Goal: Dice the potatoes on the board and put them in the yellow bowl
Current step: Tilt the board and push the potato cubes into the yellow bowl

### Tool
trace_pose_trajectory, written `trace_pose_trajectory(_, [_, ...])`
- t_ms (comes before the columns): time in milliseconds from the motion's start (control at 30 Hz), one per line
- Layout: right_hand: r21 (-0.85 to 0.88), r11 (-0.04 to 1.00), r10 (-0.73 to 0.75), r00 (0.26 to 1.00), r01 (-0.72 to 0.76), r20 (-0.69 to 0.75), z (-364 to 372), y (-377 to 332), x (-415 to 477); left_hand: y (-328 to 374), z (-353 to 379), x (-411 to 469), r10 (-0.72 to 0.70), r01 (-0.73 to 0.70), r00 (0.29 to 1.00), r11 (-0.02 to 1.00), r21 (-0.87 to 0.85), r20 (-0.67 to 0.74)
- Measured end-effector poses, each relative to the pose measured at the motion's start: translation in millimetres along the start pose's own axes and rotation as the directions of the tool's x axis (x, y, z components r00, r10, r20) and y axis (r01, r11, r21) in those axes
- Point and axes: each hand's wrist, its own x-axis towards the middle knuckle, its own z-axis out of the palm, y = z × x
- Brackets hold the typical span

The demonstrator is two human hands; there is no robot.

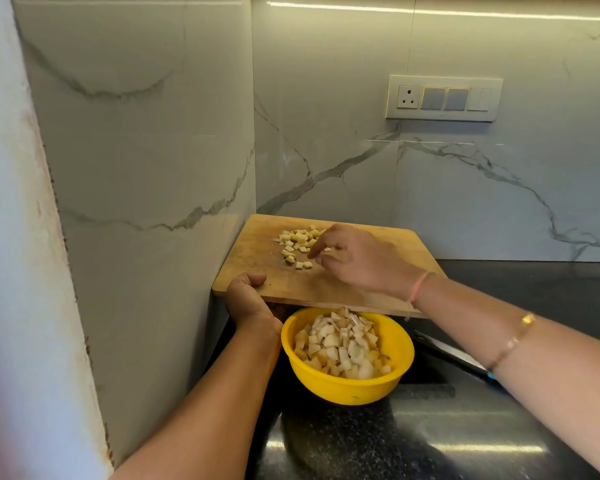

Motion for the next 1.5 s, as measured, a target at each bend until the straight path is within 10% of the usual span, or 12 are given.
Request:
trace_pose_trajectory(300, [0.015,0.909,0.405,0.893,-0.416,0.195,9.9,47.8,64.8,1.8,3.8,-3.9,-0.016,0.017,1.0,1.0,-0.016,0.019])
trace_pose_trajectory(933, [0.02,0.974,0.226,0.974,-0.227,0.035,17.1,-3.5,23.8,1.5,3.2,-6.8,-0.013,0.014,1.0,1.0,-0.024,0.024])
trace_pose_trajectory(1500, [-0.19,0.966,0.228,0.931,-0.178,0.287,-1.8,-51.7,-57.6,-0.2,-0.4,-0.7,0.009,-0.009,1.0,1.0,-0.016,0.005])
